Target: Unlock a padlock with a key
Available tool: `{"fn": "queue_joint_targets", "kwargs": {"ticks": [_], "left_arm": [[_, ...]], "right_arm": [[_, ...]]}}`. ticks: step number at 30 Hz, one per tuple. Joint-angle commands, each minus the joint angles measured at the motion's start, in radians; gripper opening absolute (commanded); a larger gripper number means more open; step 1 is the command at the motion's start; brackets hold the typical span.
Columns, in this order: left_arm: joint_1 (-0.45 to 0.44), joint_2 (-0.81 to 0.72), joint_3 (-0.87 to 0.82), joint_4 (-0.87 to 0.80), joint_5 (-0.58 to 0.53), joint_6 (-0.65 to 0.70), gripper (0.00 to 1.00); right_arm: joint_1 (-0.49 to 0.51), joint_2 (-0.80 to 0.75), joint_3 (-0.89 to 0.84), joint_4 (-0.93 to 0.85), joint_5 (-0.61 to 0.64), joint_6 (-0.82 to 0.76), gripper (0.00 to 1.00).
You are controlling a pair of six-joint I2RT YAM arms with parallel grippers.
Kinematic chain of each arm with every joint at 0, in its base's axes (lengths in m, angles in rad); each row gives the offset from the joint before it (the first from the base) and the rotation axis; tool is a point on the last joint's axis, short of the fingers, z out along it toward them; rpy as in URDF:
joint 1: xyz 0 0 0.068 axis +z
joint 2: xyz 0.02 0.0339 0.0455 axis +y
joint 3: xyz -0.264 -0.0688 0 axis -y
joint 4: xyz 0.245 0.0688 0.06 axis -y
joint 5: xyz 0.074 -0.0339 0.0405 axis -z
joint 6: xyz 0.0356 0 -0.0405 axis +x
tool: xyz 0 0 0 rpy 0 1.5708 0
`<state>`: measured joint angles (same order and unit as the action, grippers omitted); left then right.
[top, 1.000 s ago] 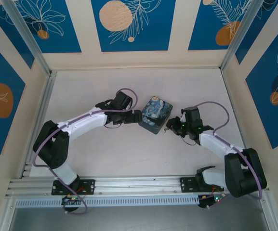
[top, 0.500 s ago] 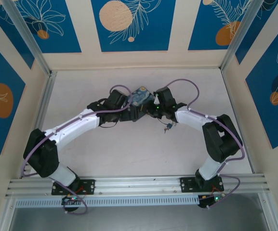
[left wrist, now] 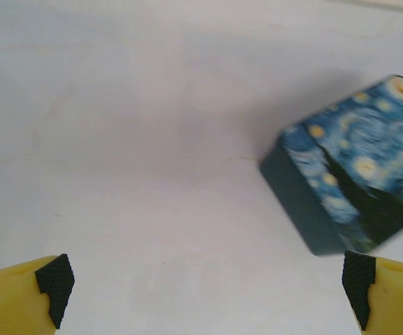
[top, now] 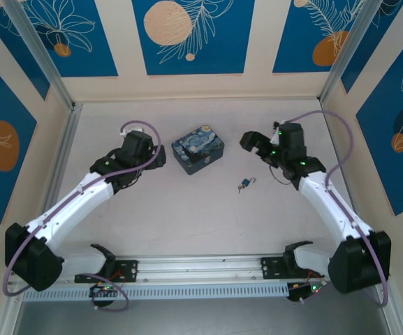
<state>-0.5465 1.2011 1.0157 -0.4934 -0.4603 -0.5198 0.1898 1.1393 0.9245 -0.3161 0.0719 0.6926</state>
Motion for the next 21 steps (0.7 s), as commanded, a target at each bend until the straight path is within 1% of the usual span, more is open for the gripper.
{"fn": "queue_joint_targets", "kwargs": {"ticks": [1, 3, 4, 6, 8, 10, 12, 14, 16, 19, 21], "left_arm": [[0.019, -0.067, -0.112, 0.197, -0.248, 0.190, 1.00], [0.047, -0.095, -0.186, 0.303, -0.303, 0.270, 1.00], [0.072, -0.101, -0.211, 0.334, -0.310, 0.294, 1.00], [0.127, -0.097, -0.251, 0.379, -0.287, 0.323, 1.00], [0.173, -0.089, -0.298, 0.440, -0.253, 0.336, 1.00], [0.211, -0.081, -0.361, 0.542, -0.220, 0.357, 1.00], [0.251, -0.067, -0.421, 0.651, -0.163, 0.393, 1.00], [0.283, -0.040, -0.458, 0.716, -0.127, 0.414, 1.00], [0.303, -0.006, -0.488, 0.769, -0.097, 0.440, 1.00], [0.309, 0.050, -0.542, 0.895, -0.048, 0.501, 1.00], [0.318, 0.072, -0.593, 1.030, -0.032, 0.535, 1.00]], "right_arm": [[-0.079, -0.046, -0.010, -0.080, 0.182, -0.131, 1.00], [-0.119, -0.059, -0.056, -0.004, 0.273, -0.182, 1.00], [-0.135, -0.063, -0.093, 0.053, 0.308, -0.215, 0.99], [-0.153, -0.053, -0.152, 0.149, 0.362, -0.280, 1.00], [-0.163, -0.024, -0.180, 0.200, 0.394, -0.324, 1.00], [-0.168, 0.007, -0.215, 0.273, 0.394, -0.333, 1.00], [-0.169, 0.046, -0.258, 0.365, 0.400, -0.346, 1.00], [-0.165, 0.080, -0.302, 0.458, 0.411, -0.370, 1.00], [-0.165, 0.107, -0.355, 0.571, 0.410, -0.404, 1.00], [-0.168, 0.150, -0.416, 0.725, 0.388, -0.461, 0.99], [-0.170, 0.178, -0.460, 0.836, 0.368, -0.491, 1.00]]}}
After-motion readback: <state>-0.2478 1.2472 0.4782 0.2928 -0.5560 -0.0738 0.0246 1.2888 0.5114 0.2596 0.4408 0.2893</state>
